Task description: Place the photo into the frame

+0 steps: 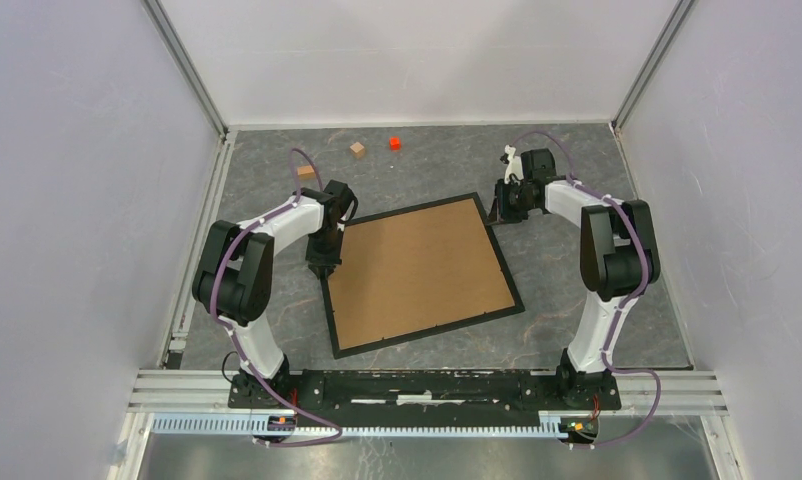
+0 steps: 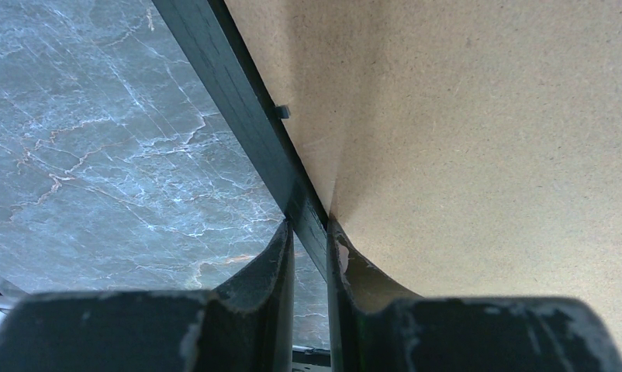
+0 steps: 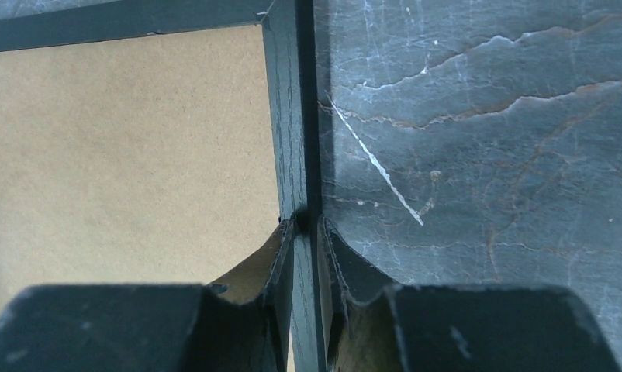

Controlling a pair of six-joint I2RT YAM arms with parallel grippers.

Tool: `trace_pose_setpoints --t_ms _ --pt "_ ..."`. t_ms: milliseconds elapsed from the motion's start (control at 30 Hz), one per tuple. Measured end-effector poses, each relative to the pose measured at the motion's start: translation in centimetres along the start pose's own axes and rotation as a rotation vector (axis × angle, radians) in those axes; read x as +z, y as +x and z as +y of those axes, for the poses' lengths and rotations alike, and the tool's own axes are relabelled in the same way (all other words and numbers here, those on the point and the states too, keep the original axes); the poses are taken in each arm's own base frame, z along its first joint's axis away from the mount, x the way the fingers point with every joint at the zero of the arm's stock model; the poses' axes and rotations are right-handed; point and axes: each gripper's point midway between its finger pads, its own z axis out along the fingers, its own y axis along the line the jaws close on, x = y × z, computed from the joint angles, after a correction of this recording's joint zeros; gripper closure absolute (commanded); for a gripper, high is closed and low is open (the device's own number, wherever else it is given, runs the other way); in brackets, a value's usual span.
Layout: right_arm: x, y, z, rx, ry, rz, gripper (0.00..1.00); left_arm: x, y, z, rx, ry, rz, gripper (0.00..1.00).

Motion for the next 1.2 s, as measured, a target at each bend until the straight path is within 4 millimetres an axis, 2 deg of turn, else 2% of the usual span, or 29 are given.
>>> trace_pose_setpoints --t_ms 467,867,1000,1200 --pt "0.6 -0.1 0.2 0.005 -0.016 0.019 0.78 0.0 0.0 0.0 0.0 0.0 0.0 0.98" --pt "1.1 0.4 0.8 -0.073 0.161 -0.008 0.79 0.0 0.0 -0.1 0.0 0.003 0.001 0.98" --pt "1.6 0.9 0.9 -0.11 0.276 -0.016 0.75 0.0 0.1 0.0 0.0 0.003 0.003 0.98" --pt "2.4 0.0 2.2 -0.208 0.438 -0.067 0.61 -0.1 0.9 0.3 0.007 -0.013 0.035 0.98"
